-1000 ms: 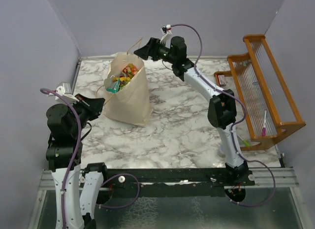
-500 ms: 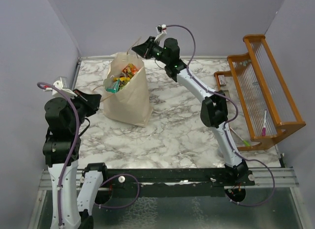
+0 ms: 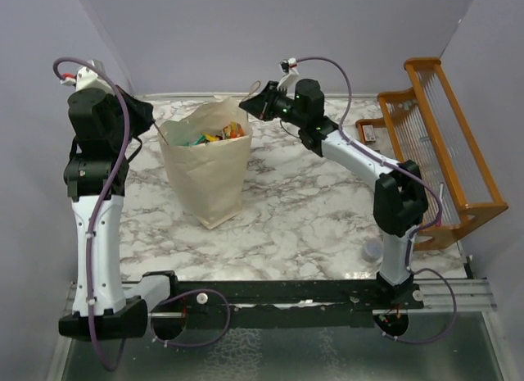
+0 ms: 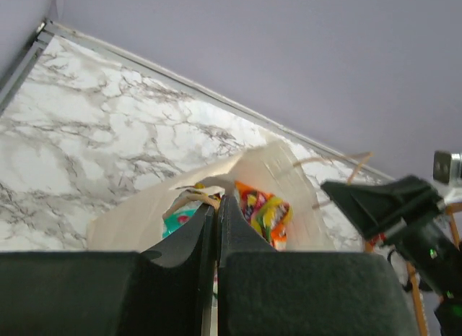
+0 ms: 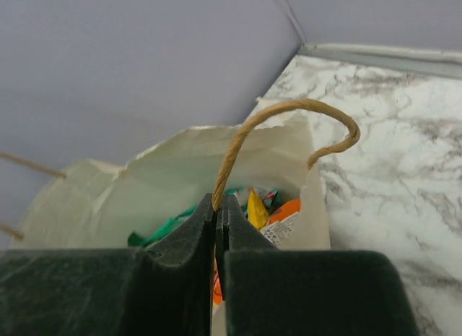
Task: Take the snacks out of the paper bag
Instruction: Adjust the paper bag at the center of the board, then take out the snack from the paper bag, then place the snack at the center of the board, then take out the snack from the paper bag.
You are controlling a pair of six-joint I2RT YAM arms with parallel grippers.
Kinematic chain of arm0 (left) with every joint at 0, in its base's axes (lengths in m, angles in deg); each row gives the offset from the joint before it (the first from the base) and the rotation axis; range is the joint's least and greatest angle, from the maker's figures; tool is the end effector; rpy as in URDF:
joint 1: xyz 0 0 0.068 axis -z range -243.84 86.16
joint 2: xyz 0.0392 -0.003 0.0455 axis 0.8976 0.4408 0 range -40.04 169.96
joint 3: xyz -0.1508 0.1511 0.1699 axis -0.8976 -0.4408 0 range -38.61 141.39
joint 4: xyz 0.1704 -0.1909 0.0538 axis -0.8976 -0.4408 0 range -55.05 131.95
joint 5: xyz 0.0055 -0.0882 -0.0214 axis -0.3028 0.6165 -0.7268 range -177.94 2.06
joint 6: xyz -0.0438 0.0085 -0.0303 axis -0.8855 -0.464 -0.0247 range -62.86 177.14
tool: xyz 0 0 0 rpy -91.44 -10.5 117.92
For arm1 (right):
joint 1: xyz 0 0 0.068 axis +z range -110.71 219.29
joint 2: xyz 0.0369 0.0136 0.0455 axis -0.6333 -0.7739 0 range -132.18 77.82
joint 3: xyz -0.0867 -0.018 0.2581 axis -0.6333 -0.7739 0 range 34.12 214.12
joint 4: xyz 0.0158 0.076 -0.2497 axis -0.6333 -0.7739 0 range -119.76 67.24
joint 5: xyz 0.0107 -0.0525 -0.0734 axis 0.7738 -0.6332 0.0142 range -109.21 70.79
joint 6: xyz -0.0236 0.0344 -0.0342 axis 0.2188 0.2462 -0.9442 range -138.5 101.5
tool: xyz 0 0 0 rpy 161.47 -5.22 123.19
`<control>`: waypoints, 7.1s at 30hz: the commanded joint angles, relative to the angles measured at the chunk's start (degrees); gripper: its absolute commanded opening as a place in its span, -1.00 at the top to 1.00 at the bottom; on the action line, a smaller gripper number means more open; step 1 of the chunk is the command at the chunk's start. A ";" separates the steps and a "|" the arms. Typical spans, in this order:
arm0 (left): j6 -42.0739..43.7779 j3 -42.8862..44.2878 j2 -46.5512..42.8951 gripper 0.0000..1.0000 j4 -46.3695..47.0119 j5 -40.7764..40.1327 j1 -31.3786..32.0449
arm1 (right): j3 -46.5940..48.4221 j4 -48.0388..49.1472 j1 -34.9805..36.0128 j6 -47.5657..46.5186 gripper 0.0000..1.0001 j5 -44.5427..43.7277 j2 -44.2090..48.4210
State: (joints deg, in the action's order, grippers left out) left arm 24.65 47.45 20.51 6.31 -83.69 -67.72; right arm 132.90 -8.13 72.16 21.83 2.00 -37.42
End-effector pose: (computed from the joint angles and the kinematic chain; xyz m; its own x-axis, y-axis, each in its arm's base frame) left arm 0.1931 0.0104 0.4838 -0.1509 -0.5472 -0.8233 -0.0898 0.8370 -0.5398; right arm 0.4060 0.2776 0.3370 -0.5446 0.3665 -0.7544 -0.5997 0.4586 0.6558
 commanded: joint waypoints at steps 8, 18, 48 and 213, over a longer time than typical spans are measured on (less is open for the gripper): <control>6.07 18.94 16.88 1.00 14.20 -0.78 -0.55 | -31.53 15.66 9.25 4.56 0.97 0.65 24.23; -2.83 -3.02 11.59 1.00 46.11 38.08 -1.03 | -47.67 17.97 15.36 8.19 0.86 -4.08 32.92; 4.00 -29.32 -5.64 1.00 57.30 39.57 5.04 | -47.31 -48.63 15.83 -20.94 -0.94 -30.50 59.02; 16.37 -39.01 -11.10 1.00 51.47 22.43 5.37 | -41.33 -1.43 18.92 -59.39 -0.11 -5.18 34.76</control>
State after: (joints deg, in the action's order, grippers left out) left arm 39.41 8.70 10.30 56.69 -60.15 -62.59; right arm 88.53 -13.68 89.75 -29.51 2.92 2.84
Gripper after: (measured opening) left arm 0.029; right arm 0.588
